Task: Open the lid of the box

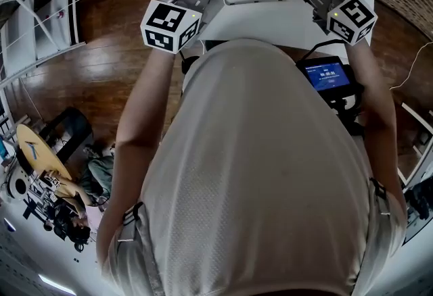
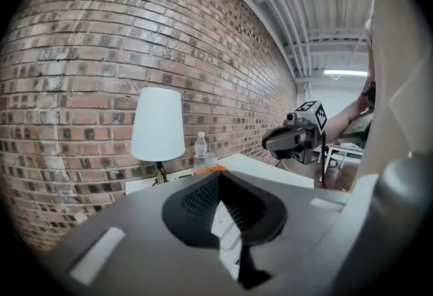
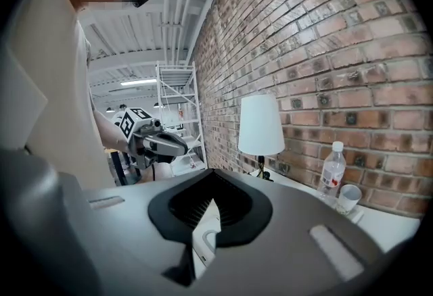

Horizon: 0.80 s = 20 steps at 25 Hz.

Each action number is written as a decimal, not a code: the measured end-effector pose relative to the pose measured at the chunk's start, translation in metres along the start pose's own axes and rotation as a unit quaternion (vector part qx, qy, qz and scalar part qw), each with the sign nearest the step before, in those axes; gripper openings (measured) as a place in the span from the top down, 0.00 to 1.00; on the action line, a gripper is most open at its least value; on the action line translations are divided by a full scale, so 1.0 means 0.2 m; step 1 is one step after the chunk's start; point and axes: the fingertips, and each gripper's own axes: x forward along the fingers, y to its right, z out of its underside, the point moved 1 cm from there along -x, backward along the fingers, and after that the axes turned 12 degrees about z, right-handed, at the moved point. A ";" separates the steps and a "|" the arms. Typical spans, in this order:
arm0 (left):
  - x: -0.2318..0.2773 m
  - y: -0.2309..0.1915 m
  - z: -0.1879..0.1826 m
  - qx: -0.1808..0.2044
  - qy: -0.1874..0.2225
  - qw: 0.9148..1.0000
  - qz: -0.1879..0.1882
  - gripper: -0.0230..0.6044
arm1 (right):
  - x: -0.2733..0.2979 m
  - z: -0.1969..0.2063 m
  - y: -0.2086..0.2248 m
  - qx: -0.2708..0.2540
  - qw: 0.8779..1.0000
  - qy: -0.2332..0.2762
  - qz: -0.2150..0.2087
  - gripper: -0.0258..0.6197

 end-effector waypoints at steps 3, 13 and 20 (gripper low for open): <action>0.01 0.00 -0.01 0.001 0.001 1.000 0.003 0.96 | 0.00 -0.01 -0.01 -0.002 1.000 0.002 -0.002 0.96; 0.05 0.00 -0.05 0.004 0.004 1.000 0.006 0.96 | -0.01 -0.03 0.01 0.010 1.000 0.011 -0.001 0.96; 0.07 0.00 -0.05 0.005 0.001 1.000 0.010 0.96 | -0.01 -0.02 0.02 0.010 1.000 0.010 0.000 0.96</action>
